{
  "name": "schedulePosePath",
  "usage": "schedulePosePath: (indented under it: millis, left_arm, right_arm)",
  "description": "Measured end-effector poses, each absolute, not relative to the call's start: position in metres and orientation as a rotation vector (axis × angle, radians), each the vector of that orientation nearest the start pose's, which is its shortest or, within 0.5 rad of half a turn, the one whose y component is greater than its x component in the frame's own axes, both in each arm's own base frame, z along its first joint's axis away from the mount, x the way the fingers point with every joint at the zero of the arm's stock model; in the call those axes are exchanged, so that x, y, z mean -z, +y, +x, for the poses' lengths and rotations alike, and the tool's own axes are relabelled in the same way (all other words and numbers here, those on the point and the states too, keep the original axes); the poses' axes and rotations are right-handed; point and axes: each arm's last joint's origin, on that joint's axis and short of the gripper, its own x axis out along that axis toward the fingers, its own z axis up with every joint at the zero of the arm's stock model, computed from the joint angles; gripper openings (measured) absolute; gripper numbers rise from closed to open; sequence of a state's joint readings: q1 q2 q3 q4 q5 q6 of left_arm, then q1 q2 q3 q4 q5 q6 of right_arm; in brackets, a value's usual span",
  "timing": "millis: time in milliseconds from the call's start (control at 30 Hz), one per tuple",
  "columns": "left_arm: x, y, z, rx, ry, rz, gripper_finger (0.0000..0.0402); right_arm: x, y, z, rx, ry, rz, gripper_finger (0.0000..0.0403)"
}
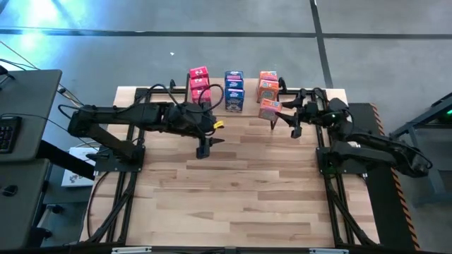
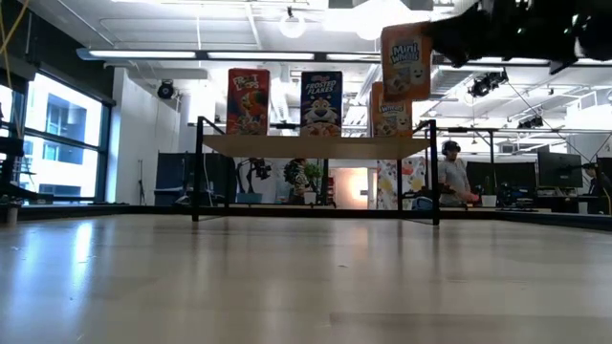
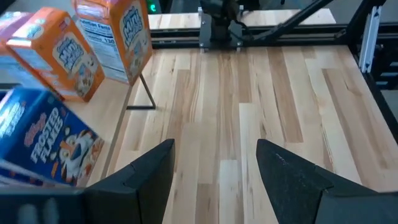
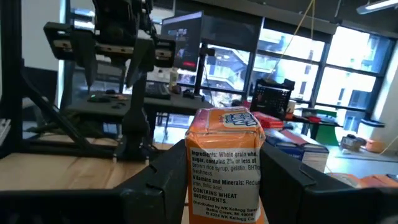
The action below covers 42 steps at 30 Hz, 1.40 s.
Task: Stack cereal on shelf
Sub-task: Put the orange cereal box on the shelf aligned with the other orange cereal boxes
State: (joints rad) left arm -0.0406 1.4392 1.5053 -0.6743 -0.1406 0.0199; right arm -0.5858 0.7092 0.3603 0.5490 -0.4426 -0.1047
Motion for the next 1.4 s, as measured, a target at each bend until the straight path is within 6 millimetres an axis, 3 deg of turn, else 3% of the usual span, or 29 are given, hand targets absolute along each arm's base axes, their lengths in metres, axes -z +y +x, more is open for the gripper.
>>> schedulePosePath:
  millis: [300,733,1400]
  left_arm:
    - [-0.368,-0.007,0.260,-0.084,0.480,0.023,0.0216]
    - [-0.314,-0.011,0.189,-0.037,0.224,-0.021,0.0216]
    - [-0.250,-0.011,0.135,0.001,0.058,0.029,0.0216]
  right_arm:
    - [-0.257,-0.102,0.147,0.107,-0.137,-0.186,0.0154]
    - [-0.244,-0.122,0.150,0.072,-0.099,-0.172,0.0154]
    - [-0.237,-0.135,0.151,0.115,-0.085,-0.153,0.0154]
